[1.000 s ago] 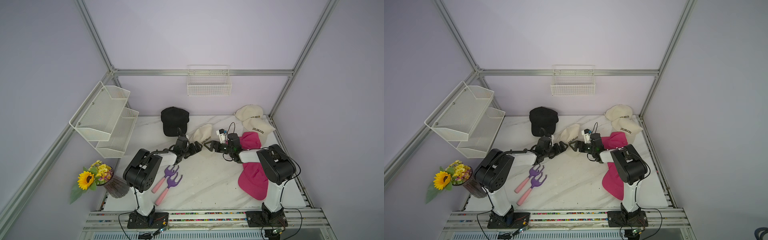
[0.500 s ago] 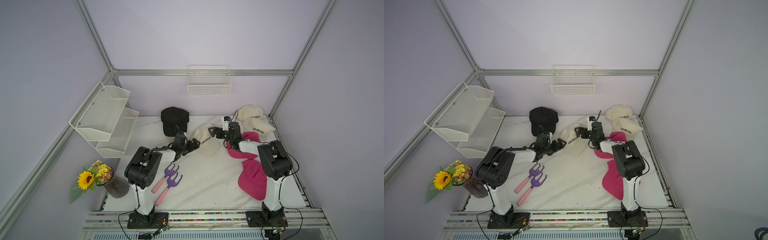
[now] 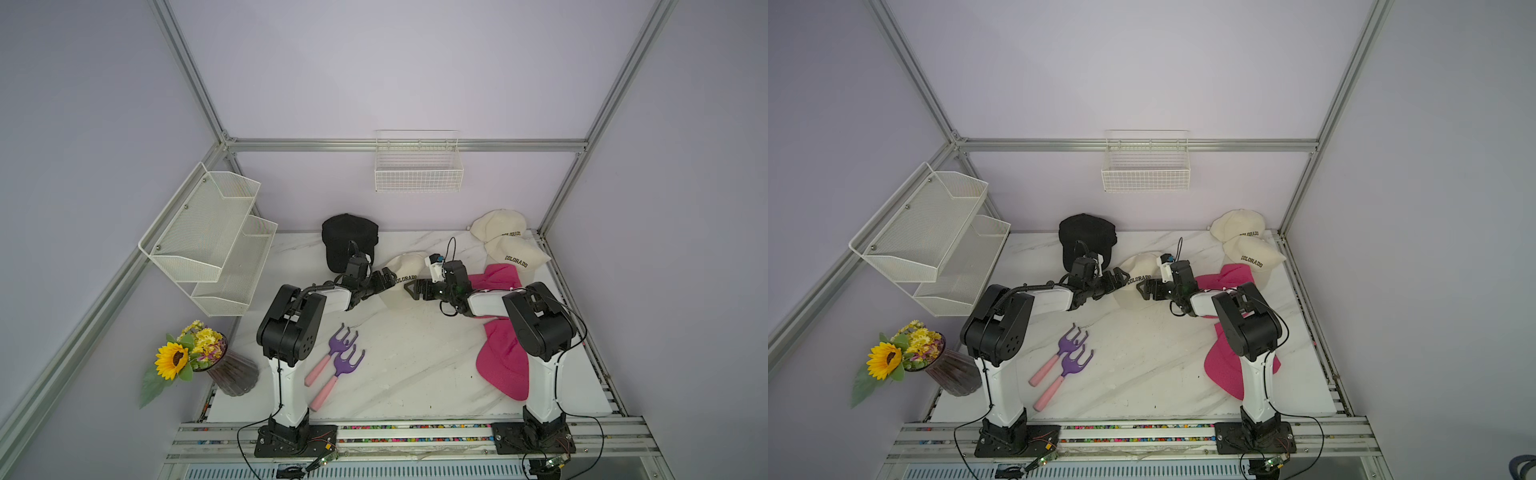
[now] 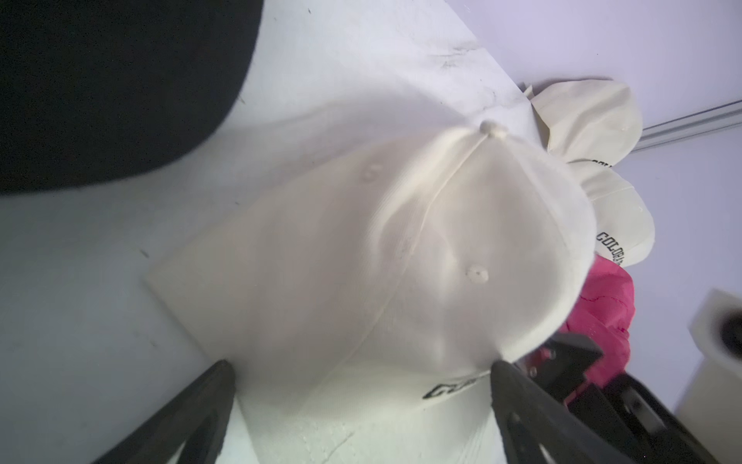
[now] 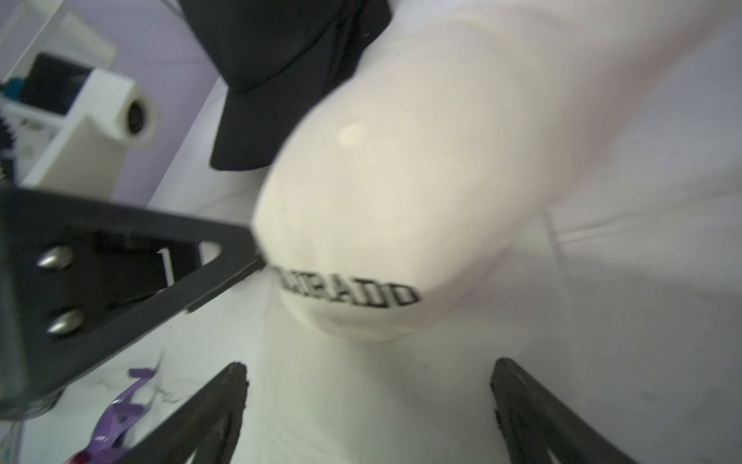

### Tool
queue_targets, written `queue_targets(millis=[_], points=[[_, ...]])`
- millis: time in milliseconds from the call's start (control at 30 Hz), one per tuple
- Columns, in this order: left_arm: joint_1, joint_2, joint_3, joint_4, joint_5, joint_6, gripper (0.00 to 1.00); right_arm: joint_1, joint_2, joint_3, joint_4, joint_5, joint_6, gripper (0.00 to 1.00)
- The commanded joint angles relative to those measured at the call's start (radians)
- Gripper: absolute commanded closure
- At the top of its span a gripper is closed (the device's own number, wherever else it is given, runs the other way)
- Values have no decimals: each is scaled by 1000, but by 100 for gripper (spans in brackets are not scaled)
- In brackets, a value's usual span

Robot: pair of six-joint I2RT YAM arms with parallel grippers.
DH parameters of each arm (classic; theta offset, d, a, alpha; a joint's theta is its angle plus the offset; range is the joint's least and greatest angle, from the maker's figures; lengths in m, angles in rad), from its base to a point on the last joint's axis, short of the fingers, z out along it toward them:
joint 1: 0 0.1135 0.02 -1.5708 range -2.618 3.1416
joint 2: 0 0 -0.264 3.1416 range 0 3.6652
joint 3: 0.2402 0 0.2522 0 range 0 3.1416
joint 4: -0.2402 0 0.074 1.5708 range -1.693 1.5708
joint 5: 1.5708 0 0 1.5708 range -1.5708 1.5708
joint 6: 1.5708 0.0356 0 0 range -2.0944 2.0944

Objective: Stack the baseball caps by color
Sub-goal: Pick up the baseball cap from the center of the board.

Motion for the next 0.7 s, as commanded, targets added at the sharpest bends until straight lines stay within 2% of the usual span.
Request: queue_targets(millis=[0, 100, 167, 233, 367, 467, 567, 667], points=[[-8, 31, 21, -116, 18, 83, 0, 113, -42, -45, -20, -58, 70, 3], [-8, 22, 16, -135, 32, 115, 0, 150, -97, -86, 20, -17, 142, 3], [-9, 6, 7, -157, 24, 136, 0, 152, -160, -118, 31, 69, 156, 3], [-4, -14, -8, -161, 11, 150, 0, 152, -230, -141, 34, 204, 110, 3], [15, -27, -13, -160, 26, 163, 0, 153, -338, -191, 68, 434, -147, 3], [18, -22, 9, -182, 32, 173, 0, 156, -373, -201, 65, 548, -357, 5], [20, -28, 13, -184, 42, 173, 0, 158, -421, -256, 154, 602, -568, 14], [19, -40, 8, -191, 31, 173, 0, 158, -455, -328, 262, 564, -794, 18]])
